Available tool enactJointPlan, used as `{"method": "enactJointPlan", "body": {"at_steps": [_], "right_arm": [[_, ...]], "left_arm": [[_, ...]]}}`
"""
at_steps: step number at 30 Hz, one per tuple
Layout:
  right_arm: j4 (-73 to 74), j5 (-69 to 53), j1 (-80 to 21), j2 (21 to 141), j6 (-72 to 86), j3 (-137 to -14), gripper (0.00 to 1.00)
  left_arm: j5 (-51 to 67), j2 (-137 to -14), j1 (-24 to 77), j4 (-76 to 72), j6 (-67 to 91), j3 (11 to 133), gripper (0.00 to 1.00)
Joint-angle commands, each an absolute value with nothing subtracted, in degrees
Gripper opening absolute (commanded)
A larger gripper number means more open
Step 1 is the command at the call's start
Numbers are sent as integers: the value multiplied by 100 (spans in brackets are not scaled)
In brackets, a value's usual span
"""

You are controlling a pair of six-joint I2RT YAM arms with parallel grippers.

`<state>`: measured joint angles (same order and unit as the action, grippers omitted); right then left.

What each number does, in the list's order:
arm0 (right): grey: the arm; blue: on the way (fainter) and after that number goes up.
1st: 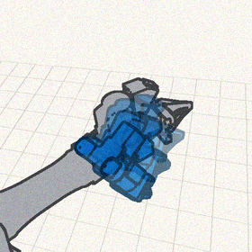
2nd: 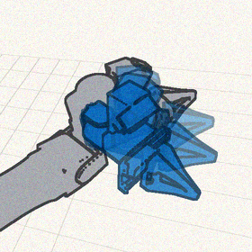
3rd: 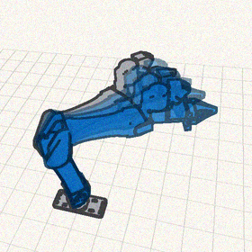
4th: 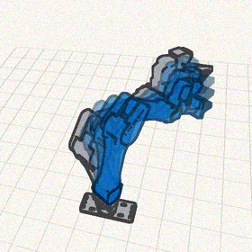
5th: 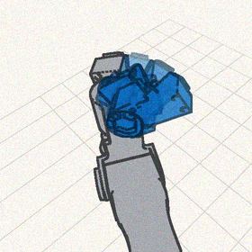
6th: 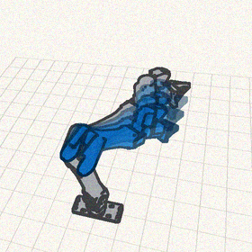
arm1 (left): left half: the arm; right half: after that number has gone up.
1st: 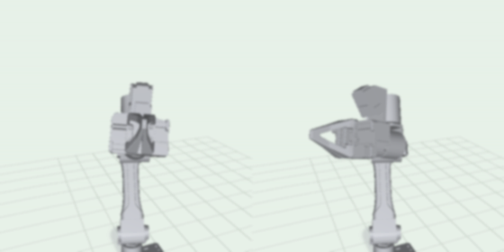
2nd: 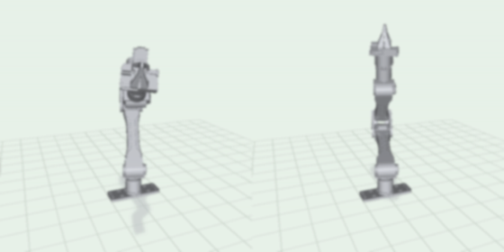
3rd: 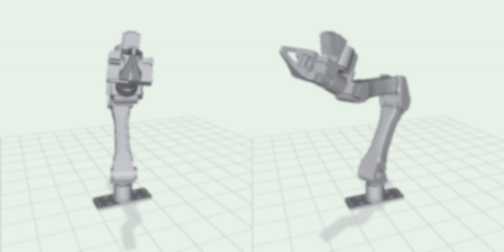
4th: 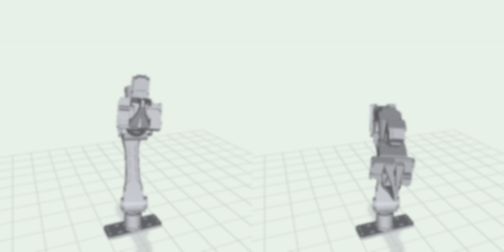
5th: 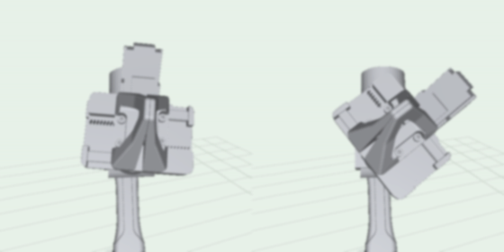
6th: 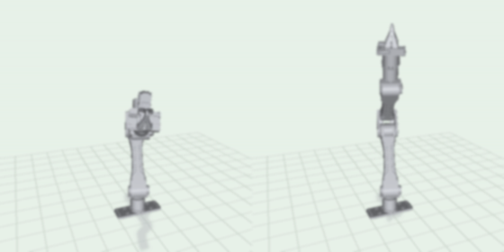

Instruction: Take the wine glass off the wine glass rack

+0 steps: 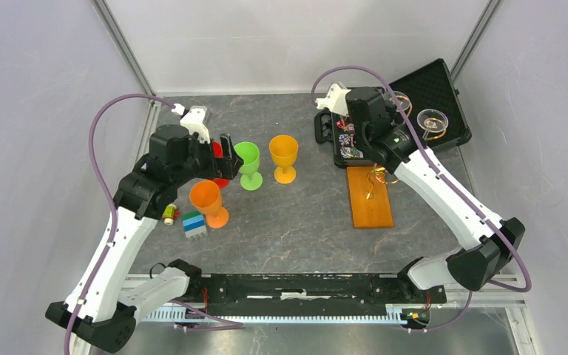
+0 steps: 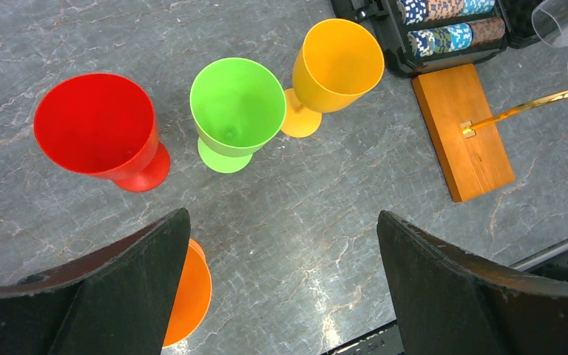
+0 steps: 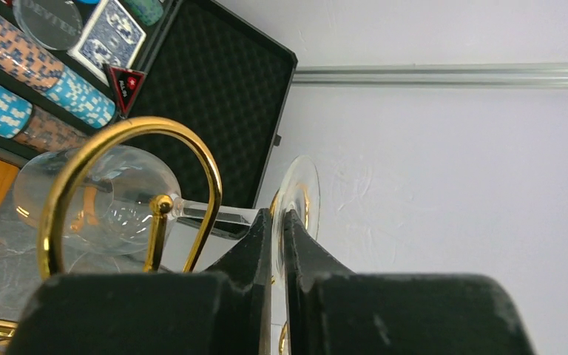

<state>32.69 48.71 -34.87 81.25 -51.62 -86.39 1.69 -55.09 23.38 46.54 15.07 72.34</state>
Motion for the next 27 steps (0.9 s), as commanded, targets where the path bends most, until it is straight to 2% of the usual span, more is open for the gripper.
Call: {"method": "enactJointPlan", "body": {"at_steps": [1, 12, 17, 23, 27], "right_arm": [[3278, 4511, -3471, 7832, -4990, -8957, 5], [3896, 4060, -3469, 7810, -4718, -9158, 27], [4074, 3883, -3472, 7768, -4685, -9159, 27], [3917, 4309, -3469, 7809, -4874, -8963, 19], [3788, 4540, -3472, 7867, -4967, -8945, 22]], "left_arm": [[264, -5510, 2318, 4456, 1292, 7210, 100], [268, -5536, 2312, 4456, 1301, 7207, 100], [283, -5543, 2314, 4447, 1301, 7198, 100], [290, -5544, 2317, 4443, 1292, 7189, 100], [280, -5521, 2313, 4447, 1274, 7189, 100]]}}
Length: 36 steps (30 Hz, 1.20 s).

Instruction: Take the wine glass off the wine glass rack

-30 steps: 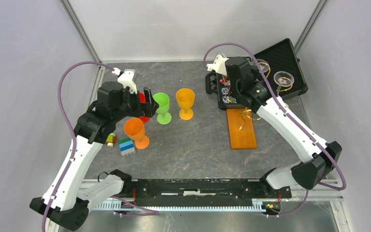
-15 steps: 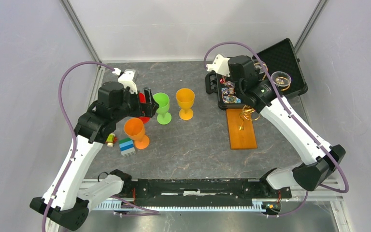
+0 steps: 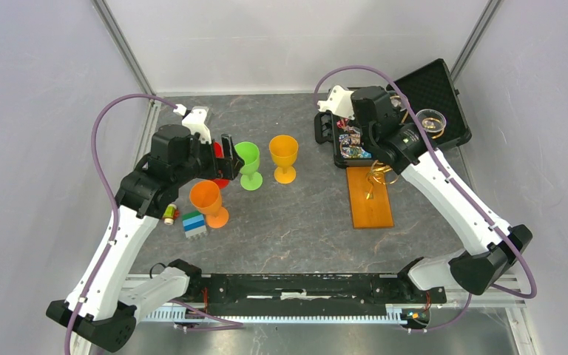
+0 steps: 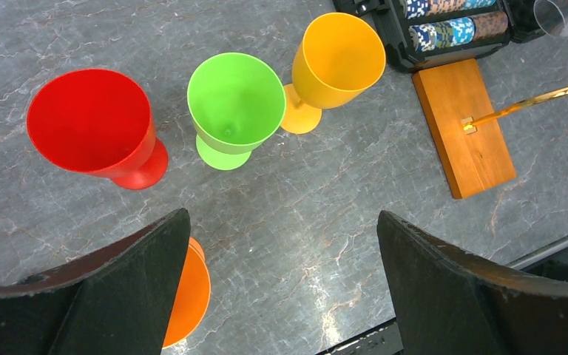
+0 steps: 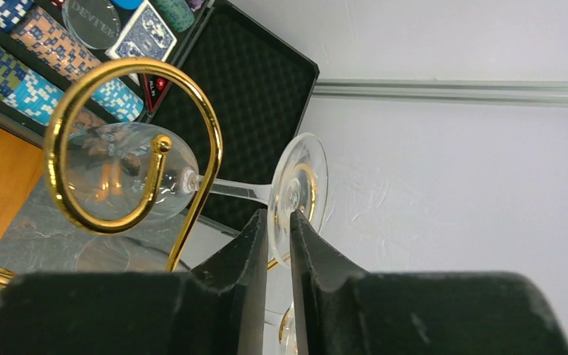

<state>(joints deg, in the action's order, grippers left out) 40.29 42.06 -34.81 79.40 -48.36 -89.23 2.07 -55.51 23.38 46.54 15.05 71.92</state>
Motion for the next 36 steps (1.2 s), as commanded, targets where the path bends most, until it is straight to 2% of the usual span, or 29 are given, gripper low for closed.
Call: {"method": "enactJointPlan", "body": {"at_steps": [1, 6, 9, 10, 25, 36], "right_arm": [[3788, 4539, -3468, 7883, -4996, -8947, 21], [3832, 4509, -3470, 7911, -5018, -9069, 12], [3803, 4537, -3472, 7895, -5052, -9075, 1], [3775, 4554, -3472, 7875, -5082, -9059, 0], [2122, 5460, -3471, 7483, -6124, -8189, 0], [2082, 5606, -3472, 7343, -6215, -8147, 0]], "left_arm": [[273, -5511, 2312, 4447, 1274, 7184, 100], [258, -5483, 2317, 4447, 1259, 7181, 100], [268, -5490, 2320, 4447, 1266, 7181, 100], [272, -5488, 2313, 4447, 1266, 7181, 100], [290, -5493, 2314, 4447, 1283, 7172, 100], [325, -5488, 2319, 4434, 1299, 7181, 100]]}}
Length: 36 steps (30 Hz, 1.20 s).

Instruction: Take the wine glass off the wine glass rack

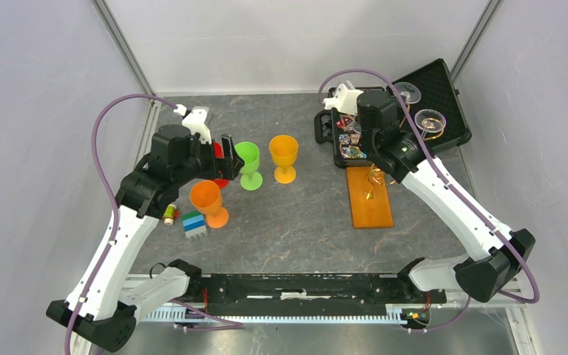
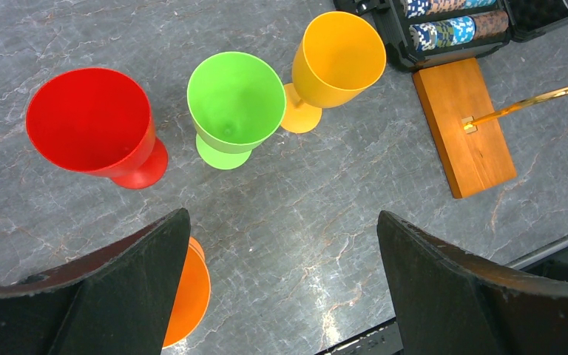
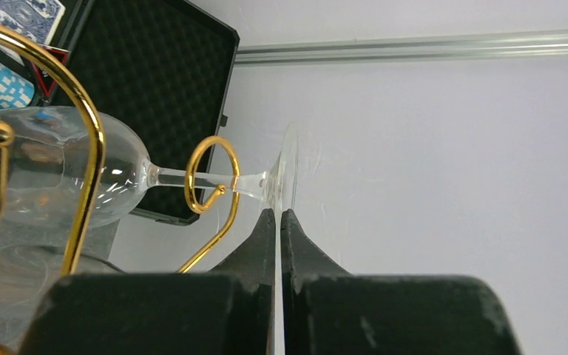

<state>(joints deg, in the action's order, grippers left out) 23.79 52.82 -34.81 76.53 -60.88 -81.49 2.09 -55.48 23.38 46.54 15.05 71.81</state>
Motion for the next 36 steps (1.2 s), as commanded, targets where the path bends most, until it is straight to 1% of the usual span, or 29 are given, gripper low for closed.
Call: {"method": "enactJointPlan", "body": {"at_steps": [1, 6, 10, 24, 36], "right_arm": [[2098, 5607, -3469, 7320, -6218, -8147, 0], [2382, 5457, -3471, 7181, -6100, -8147, 0], [2685, 4998, -3471, 7015, -5853, -8178, 0], [2694, 3734, -3489, 6887, -5296, -8341, 0], [1709, 4135, -3715, 7007, -5510, -8157, 0]], "left_arm": [[326, -5491, 2317, 4438, 1300, 7181, 100], [342, -5510, 2314, 4421, 1303, 7182, 100], [366, -5527, 2313, 4412, 1318, 7187, 100], [378, -5537, 2317, 4401, 1345, 7231, 100], [370, -5510, 2314, 4371, 1371, 7225, 100]]}}
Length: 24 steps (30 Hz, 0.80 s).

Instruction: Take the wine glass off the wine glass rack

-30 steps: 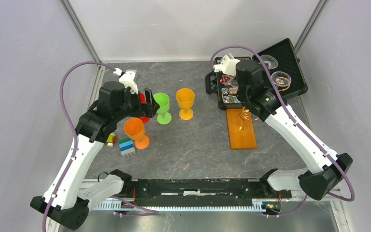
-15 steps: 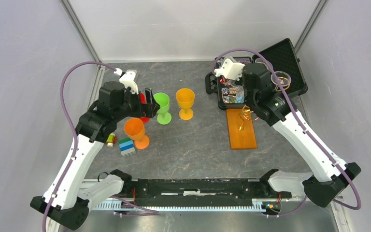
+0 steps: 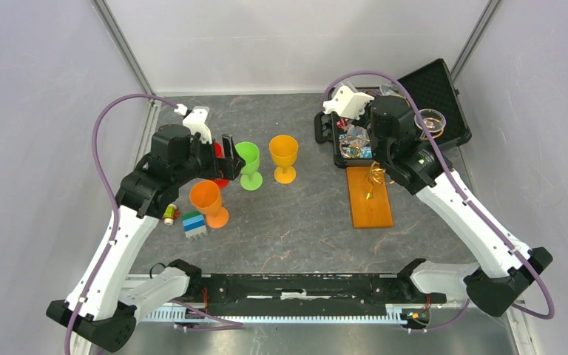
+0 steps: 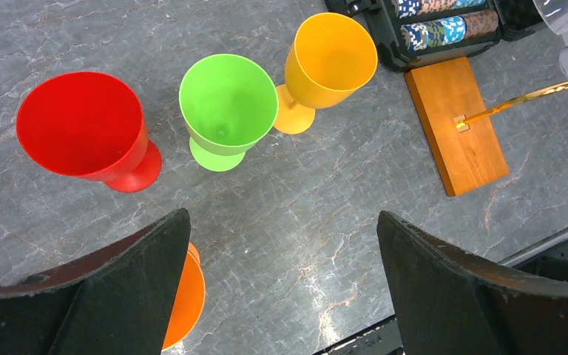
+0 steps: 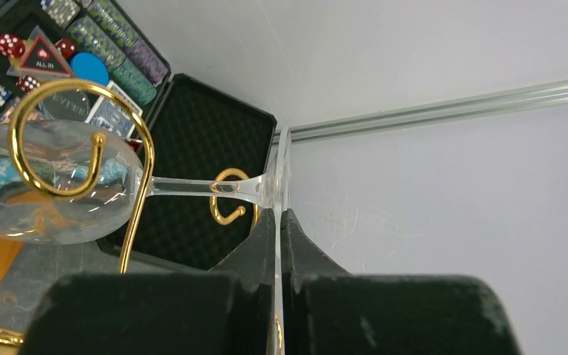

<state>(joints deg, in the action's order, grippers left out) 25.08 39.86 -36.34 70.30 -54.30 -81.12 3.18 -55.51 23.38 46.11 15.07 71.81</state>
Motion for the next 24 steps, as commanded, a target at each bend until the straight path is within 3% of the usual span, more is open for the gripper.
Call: {"method": "enactJointPlan", "body": {"at_steps": [1, 15, 24], "right_arm": [[1637, 4141, -3730, 7010, -5520, -8149, 0], [-582, 4507, -4162, 7243, -5386, -7730, 0], [-808, 3338, -4192, 7142, -4117, -7954, 0]], "left_arm": [[366, -5502, 2316, 4368, 1374, 7217, 100], [576, -5440, 2320, 3907, 1706, 7118, 100], [929, -5245, 2320, 3065, 2461, 6839, 100]]}}
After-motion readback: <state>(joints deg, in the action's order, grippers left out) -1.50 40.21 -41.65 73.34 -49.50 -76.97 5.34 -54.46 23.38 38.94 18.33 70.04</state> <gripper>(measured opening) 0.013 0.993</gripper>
